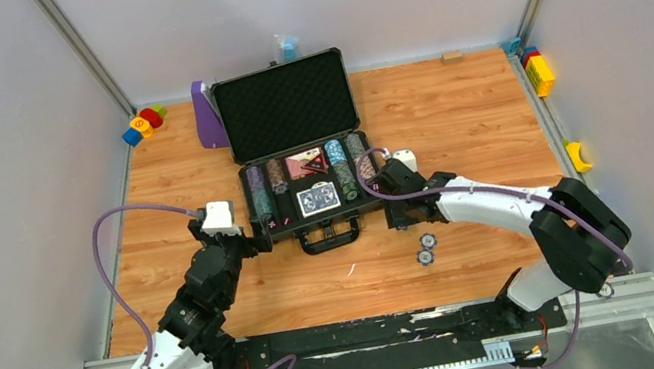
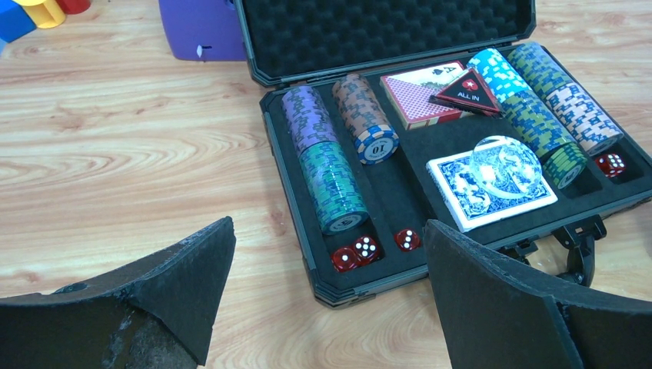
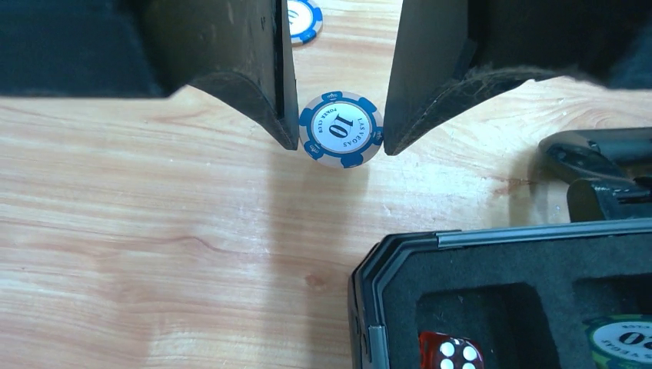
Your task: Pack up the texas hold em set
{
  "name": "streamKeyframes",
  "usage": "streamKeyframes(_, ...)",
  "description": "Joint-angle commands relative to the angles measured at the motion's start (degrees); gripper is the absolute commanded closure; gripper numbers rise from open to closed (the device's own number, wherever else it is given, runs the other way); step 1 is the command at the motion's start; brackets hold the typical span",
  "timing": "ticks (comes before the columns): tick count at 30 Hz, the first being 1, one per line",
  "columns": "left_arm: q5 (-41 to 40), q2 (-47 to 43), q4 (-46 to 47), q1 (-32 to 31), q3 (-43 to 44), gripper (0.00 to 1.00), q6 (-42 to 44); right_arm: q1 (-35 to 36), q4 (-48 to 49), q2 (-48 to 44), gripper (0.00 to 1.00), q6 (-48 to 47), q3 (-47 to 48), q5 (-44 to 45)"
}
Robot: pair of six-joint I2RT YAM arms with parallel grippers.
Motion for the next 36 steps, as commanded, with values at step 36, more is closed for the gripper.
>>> streamKeyframes(36, 0.24, -0.47, 2.10, -0.10, -0.05, 0.00, -0.64, 1.01, -5.54, 2.01, 0.34, 0.60, 3.70, -6.20)
